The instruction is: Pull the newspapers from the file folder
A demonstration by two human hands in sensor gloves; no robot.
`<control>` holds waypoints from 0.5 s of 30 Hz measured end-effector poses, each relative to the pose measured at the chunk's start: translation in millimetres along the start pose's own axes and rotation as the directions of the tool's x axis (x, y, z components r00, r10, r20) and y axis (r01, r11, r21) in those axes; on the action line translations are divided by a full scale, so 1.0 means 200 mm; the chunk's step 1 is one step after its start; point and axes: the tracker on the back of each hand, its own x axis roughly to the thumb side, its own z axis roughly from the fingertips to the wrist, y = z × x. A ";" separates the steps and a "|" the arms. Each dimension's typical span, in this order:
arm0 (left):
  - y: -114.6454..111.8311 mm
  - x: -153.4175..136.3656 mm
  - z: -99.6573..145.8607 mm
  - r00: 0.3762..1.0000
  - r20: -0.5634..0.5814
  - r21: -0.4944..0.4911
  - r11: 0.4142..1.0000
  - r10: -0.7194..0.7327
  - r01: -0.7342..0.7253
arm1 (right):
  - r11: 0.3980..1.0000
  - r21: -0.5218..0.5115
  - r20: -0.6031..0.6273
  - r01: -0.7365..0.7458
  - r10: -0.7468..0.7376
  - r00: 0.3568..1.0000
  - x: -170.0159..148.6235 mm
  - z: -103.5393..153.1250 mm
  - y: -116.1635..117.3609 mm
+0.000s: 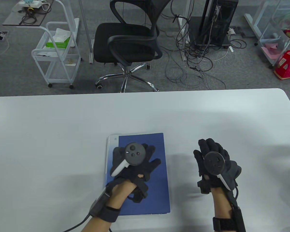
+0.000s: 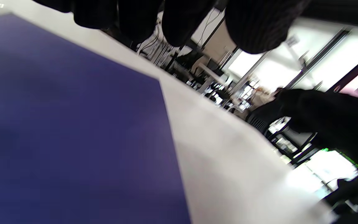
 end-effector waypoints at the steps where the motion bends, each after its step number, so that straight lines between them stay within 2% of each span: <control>1: -0.06 0.02 -0.02 0.999 -0.025 -0.018 0.999 -0.033 0.032 | 1.000 0.000 -0.003 0.004 -0.004 1.000 0.00 0.00 0.00; 5: -0.30 0.07 -0.11 0.969 -0.187 -0.176 0.976 -0.161 0.128 | 1.000 0.006 -0.009 0.013 -0.013 1.000 -0.01 -0.01 0.00; 8: -0.41 0.10 -0.17 0.942 -0.274 -0.195 0.970 -0.192 0.141 | 1.000 0.017 -0.011 0.016 -0.015 1.000 -0.01 -0.01 0.01; 12: -0.47 0.15 -0.21 0.882 -0.332 -0.226 0.936 -0.336 0.272 | 0.999 0.024 -0.013 0.024 -0.023 1.000 -0.01 -0.01 0.01; 15: -0.45 0.18 -0.20 0.907 -0.302 -0.183 0.952 -0.294 0.247 | 0.999 0.024 -0.016 0.033 -0.033 0.999 -0.02 -0.01 0.01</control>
